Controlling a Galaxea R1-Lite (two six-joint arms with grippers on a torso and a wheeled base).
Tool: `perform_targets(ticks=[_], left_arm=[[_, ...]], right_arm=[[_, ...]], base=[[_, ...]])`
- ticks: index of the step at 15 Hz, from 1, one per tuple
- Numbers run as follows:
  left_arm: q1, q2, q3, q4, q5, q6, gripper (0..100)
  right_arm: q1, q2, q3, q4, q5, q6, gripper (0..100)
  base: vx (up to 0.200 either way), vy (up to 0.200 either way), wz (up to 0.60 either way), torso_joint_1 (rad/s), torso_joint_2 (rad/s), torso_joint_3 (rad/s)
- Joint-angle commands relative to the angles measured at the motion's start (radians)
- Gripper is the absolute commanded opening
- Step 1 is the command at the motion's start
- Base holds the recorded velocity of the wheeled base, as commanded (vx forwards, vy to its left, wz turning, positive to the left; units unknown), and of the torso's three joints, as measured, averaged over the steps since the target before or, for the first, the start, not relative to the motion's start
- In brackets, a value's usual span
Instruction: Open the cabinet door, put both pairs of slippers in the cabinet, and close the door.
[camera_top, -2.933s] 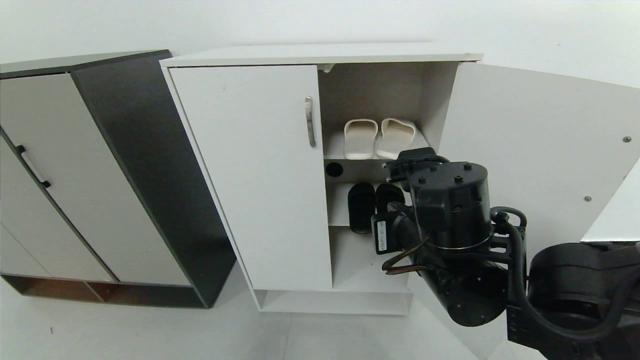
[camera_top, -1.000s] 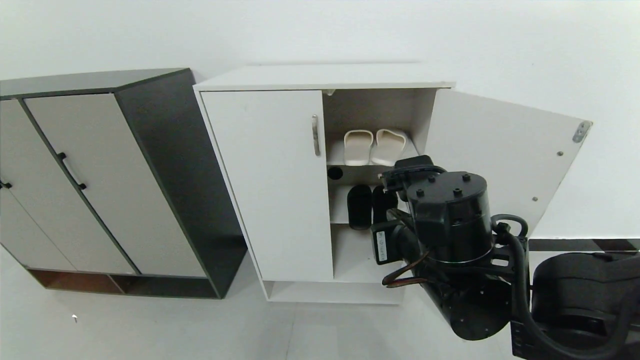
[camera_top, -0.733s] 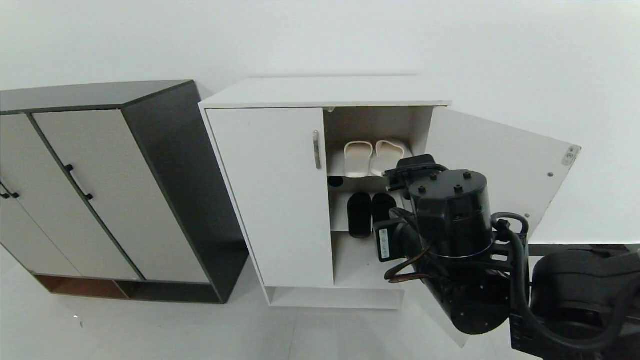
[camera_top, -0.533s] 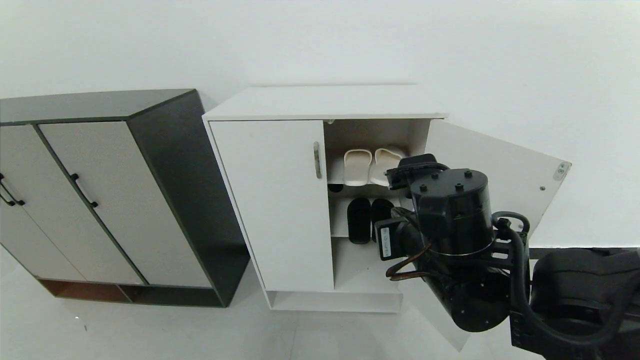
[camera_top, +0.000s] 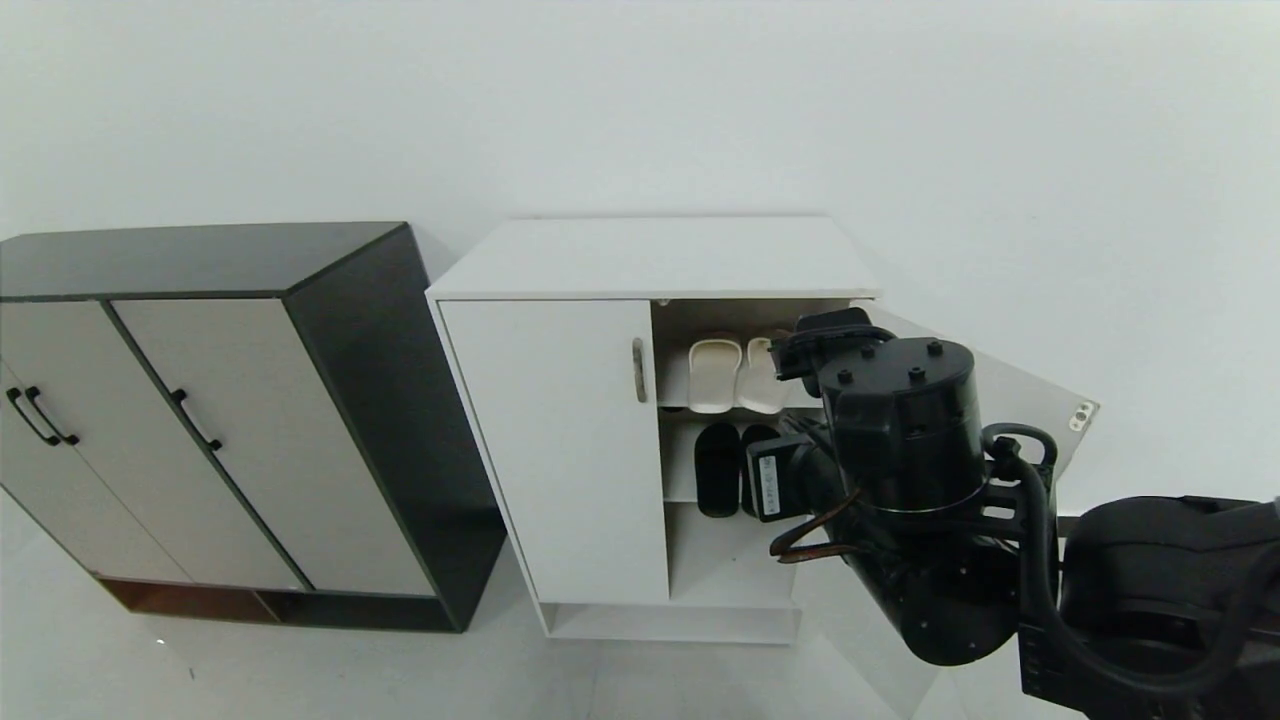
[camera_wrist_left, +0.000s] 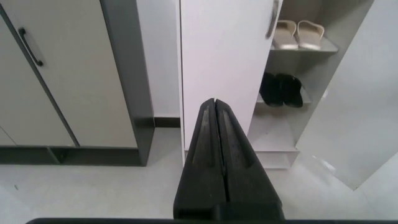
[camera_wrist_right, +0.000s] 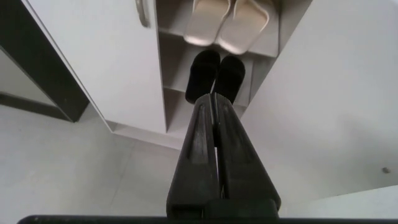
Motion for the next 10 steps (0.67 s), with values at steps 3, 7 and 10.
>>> perform_targets(ticks=[3,7,10], left_arm=[[0.000,0.001,0.000,0.000,0.000,-0.001,0],[0.000,0.001,0.000,0.000,0.002,-0.001,0],[0.002,0.001,0.000,0.000,0.000,0.001,0]], right_arm=[[0.000,0.001,0.002,0.000,0.000,0.000,0],[0.000,0.001,0.003,0.000,0.002,0.000,0],[-0.001,-0.002,0.018,-0.002,0.007,0.002,0]], base=[[0.000,0.000,0.00,0.212,-0.52,-0.313],[0.000,0.000,0.00,0.228,-0.56,-0.319],[0.000,0.000,0.00,0.230,-0.52,-0.303]])
